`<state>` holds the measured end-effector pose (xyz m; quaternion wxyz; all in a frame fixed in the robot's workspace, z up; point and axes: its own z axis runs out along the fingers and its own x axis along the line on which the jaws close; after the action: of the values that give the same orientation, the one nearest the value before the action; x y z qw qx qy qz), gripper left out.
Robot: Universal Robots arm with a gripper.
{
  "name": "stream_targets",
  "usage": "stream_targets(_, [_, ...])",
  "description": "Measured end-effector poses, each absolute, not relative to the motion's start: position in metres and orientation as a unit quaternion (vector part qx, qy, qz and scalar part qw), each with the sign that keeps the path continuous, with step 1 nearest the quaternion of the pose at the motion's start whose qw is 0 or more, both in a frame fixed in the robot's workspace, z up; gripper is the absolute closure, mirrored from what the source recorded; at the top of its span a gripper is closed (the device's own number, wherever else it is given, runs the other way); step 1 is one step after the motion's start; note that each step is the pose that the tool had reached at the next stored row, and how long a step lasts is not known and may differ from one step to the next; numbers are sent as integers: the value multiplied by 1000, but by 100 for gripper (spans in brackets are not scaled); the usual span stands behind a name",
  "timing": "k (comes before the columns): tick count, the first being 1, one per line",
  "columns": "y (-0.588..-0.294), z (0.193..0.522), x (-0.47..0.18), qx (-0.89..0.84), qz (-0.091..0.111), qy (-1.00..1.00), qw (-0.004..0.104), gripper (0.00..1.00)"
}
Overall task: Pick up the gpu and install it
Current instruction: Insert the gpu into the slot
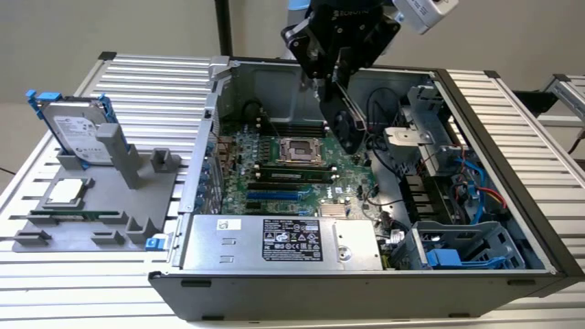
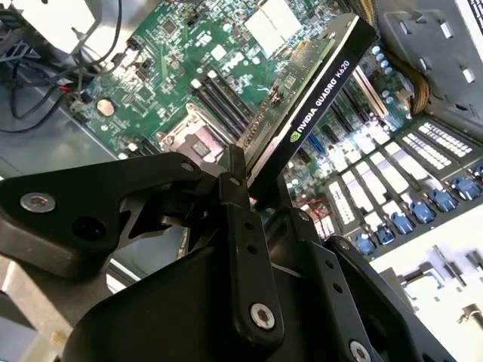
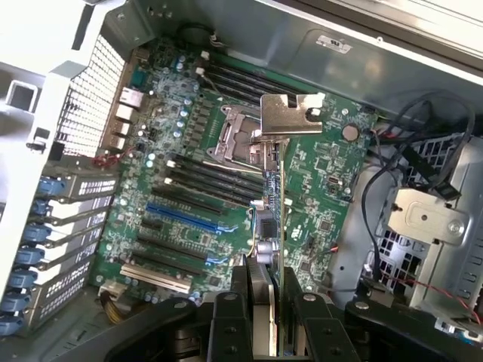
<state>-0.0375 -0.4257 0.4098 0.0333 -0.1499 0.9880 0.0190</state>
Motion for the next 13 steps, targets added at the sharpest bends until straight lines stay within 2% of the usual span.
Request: stream_targets(13, [-426,410,-38,-205,21,978,32,100])
